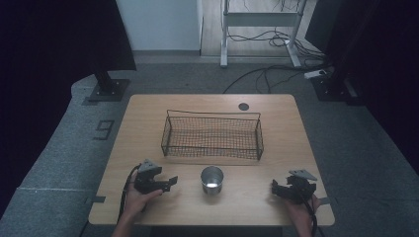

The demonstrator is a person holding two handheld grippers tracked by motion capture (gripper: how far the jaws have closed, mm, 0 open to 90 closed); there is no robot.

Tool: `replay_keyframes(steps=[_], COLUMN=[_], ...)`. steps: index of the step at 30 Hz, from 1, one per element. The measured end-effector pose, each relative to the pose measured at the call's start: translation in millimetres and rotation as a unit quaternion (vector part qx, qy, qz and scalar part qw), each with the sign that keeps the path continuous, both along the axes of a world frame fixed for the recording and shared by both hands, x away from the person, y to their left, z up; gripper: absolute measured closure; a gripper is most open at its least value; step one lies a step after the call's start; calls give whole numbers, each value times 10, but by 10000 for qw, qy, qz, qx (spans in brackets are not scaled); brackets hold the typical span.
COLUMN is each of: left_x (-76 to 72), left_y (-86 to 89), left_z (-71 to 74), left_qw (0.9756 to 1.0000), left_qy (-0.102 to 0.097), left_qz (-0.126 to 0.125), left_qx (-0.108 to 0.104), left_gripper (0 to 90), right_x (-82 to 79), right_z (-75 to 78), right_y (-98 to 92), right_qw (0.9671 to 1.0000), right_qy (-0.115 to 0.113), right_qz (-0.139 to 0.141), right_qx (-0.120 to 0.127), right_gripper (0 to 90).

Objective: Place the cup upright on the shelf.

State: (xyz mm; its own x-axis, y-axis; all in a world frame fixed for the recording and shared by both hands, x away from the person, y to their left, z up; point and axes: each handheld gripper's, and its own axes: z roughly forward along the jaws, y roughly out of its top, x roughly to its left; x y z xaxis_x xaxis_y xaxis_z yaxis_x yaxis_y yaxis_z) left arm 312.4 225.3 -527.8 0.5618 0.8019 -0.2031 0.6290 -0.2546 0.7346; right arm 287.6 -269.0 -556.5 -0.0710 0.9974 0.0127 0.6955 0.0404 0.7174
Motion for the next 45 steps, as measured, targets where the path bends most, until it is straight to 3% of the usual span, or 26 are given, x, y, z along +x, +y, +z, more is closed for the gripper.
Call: replay_keyframes(steps=[7, 27, 36, 45], left_x=[-3, -32, -76, -171], left_y=[13, 89, 129, 66], left_z=[7, 79, 192, 372], left_qw=[10000, 9993, 9986, 9962], left_qy=[-12, -105, -312, -547], left_qz=[28, 184, 174, 4], left_qx=[-1, -293, -390, -670], left_gripper=[166, 158, 163, 181], right_x=[-2, -11, -12, -13], right_z=[1, 3, 3, 3], right_y=[0, 1, 1, 1], right_qw=[10000, 10000, 10000, 10000], right_qy=[-7, -25, -28, -31], right_qz=[17, 32, 34, 38], right_qx=[-5, -4, -3, -4], right_gripper=[13, 29, 31, 34])
